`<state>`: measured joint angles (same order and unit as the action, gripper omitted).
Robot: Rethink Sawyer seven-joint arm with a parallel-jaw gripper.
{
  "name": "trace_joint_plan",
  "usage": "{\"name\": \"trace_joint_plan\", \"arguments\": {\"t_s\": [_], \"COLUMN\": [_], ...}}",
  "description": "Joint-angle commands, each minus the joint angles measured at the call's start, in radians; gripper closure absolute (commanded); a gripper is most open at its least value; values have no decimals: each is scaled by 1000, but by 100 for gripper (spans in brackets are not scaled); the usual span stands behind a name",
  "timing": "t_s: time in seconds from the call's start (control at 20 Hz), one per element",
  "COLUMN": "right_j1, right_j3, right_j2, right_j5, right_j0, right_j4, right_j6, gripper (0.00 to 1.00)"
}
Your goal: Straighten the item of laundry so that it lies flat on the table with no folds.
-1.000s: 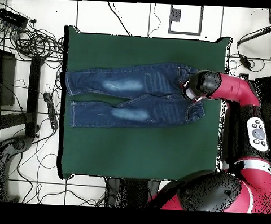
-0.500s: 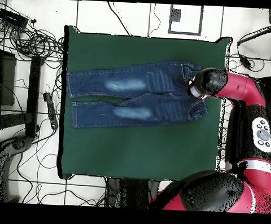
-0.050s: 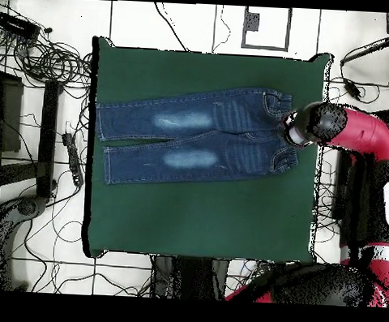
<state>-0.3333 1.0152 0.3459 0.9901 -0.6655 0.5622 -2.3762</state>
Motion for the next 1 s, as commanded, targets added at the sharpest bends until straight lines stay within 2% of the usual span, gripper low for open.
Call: {"name": "trace_joint_plan", "arguments": {"t_s": [0.05,0.2,0.3,0.5,0.7,1.0], "right_j1": [-67,-52,-71,-130,-184,-215], "right_j3": [138,119,141,252,312,320], "right_j2": [-60,-60,-60,32,53,22], "right_j5": [-105,-115,-97,-92,-116,-199], "right_j0": [35,45,55,26,50,106], "right_j4": [-8,-13,-31,-112,-146,-108], "right_j6": [-86,-60,-41,96,107,73], "gripper": [0,0,0,0,0,0]}}
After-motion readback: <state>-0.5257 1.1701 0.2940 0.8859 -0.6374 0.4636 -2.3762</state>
